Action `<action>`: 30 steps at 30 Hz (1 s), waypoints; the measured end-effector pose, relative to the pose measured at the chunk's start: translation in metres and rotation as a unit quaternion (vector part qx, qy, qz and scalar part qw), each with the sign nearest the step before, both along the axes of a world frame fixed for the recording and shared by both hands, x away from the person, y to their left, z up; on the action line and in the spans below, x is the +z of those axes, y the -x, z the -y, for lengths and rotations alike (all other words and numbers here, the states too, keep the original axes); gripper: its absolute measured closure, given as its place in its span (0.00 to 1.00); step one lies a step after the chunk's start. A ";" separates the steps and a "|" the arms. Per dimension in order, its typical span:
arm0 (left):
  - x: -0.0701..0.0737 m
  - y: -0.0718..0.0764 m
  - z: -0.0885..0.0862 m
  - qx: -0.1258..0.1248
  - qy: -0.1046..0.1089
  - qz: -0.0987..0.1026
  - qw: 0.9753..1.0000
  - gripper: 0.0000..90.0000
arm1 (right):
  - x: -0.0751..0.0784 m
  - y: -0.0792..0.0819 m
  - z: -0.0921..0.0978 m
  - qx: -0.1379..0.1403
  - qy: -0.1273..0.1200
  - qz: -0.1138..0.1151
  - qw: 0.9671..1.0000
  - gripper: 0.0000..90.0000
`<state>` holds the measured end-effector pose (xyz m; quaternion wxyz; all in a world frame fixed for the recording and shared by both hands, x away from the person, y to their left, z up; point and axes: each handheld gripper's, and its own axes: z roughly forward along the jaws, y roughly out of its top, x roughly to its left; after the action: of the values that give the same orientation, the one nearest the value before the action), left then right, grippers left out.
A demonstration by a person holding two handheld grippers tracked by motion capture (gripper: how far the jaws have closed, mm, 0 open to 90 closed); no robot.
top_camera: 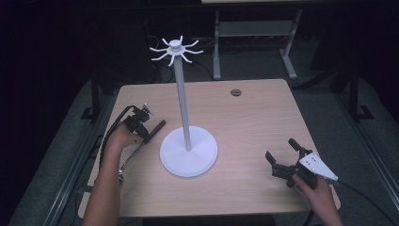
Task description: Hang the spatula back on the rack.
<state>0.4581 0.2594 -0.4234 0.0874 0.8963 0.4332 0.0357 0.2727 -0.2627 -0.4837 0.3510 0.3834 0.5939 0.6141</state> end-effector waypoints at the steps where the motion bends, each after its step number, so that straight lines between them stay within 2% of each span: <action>1: -0.001 0.000 0.001 -0.001 -0.001 0.000 1.000 0.71 | 0.000 0.000 0.000 0.000 0.000 0.000 1.000 0.00; 8: -0.009 -0.001 0.003 -0.004 -0.012 -0.009 1.000 0.71 | 0.000 0.000 0.000 0.000 0.000 0.000 1.000 0.00; 19: -0.009 -0.001 0.005 0.000 -0.016 -0.011 1.000 0.79 | 0.000 0.000 0.000 0.000 0.000 0.000 1.000 0.00; 26: -0.009 0.000 0.003 0.010 -0.011 -0.013 1.000 0.81 | 0.000 0.000 0.000 0.000 0.000 0.000 1.000 0.00; 30: -0.009 0.000 0.000 0.013 -0.003 -0.006 1.000 0.81 | 0.000 0.000 0.000 0.000 0.000 0.000 1.000 0.00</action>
<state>0.4577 0.2590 -0.4323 0.0821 0.8910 0.4454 0.0326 0.2727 -0.2627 -0.4838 0.3509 0.3830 0.5940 0.6144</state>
